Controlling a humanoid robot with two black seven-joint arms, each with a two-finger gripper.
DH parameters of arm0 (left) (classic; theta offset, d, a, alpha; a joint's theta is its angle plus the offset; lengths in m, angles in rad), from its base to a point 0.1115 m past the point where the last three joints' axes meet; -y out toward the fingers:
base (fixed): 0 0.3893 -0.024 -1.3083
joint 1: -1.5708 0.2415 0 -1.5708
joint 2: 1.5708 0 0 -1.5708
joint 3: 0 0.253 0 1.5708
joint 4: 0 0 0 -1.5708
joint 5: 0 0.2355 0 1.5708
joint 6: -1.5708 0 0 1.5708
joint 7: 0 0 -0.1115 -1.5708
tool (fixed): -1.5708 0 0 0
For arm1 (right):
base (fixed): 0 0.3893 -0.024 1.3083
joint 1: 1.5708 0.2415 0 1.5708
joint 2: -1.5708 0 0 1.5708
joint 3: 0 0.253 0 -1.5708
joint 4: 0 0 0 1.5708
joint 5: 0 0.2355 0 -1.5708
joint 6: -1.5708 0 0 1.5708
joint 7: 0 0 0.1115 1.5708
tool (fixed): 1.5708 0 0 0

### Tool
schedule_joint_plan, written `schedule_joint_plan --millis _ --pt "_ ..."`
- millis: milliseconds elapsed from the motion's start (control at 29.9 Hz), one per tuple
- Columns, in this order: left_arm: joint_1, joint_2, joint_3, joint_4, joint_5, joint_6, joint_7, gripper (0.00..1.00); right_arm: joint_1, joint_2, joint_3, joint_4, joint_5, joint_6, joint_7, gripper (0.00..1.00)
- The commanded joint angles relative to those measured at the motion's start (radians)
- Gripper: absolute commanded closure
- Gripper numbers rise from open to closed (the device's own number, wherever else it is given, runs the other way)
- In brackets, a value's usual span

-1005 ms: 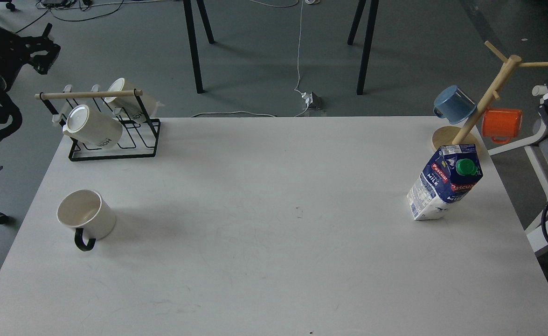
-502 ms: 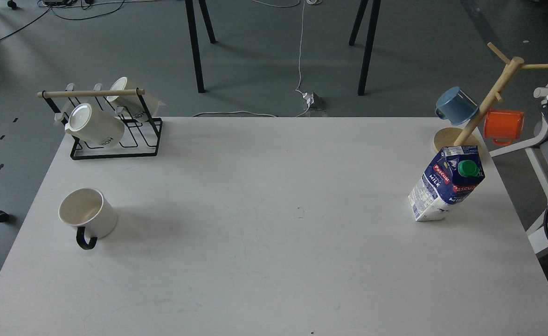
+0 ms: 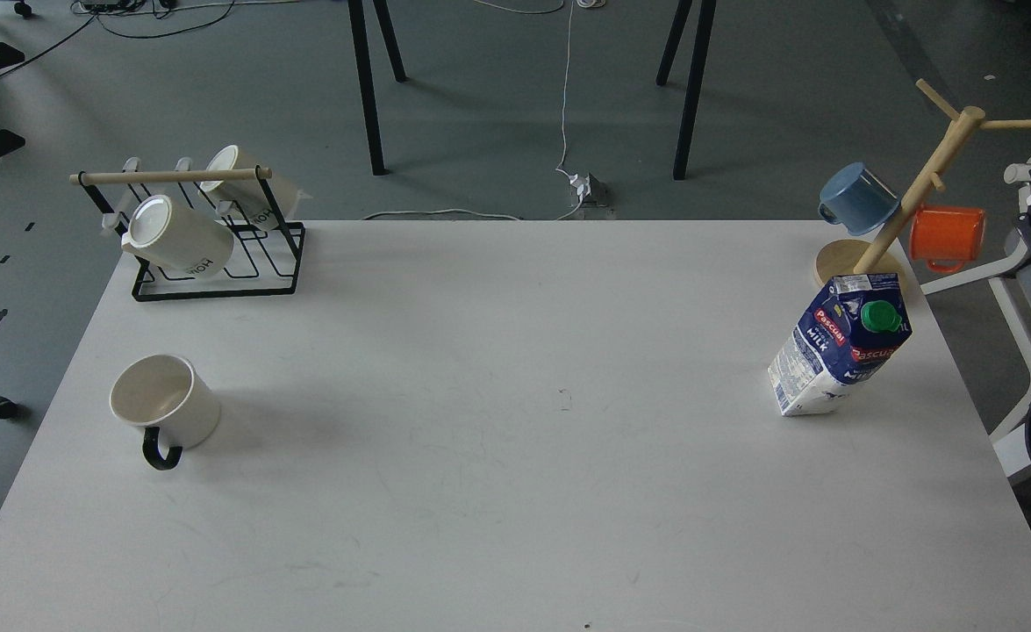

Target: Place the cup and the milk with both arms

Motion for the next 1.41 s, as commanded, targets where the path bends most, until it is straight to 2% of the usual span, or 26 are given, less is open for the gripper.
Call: schedule_joint_plan --millis 0,167,301,502,871,1139,1373 --pt "0.001 -0.001 0.007 -0.027 0.289 0.0 -0.24 0.0 -0.001 0.0 0.0 -0.017 0.0 0.0 0.0 0.01" --pt "0.056 0.04 0.059 -0.156 0.579 0.0 -0.24 0.0 -0.001 0.003 -0.001 -0.019 0.0 0.0 0.0 0.01" --pt "0.118 0.045 0.107 -0.168 0.61 0.0 -0.24 0.0 -0.009 0.006 -0.001 -0.017 0.001 0.0 0.0 0.01" --pt "0.128 0.045 0.194 -0.14 0.708 0.0 -0.24 0.0 -0.024 0.006 -0.001 -0.017 0.0 0.0 0.0 0.01" --pt "0.217 0.026 0.215 -0.085 0.775 0.0 -0.24 0.0 -0.031 0.006 -0.001 -0.017 0.0 0.0 0.003 0.01" --pt "0.228 -0.055 0.232 0.024 0.773 0.0 -0.24 0.0 -0.035 0.006 -0.001 -0.02 0.0 0.0 0.003 0.01" --pt "0.239 -0.069 0.232 0.039 0.773 0.0 -0.24 0.0 -0.038 0.006 -0.001 -0.02 0.0 0.0 0.003 0.01"
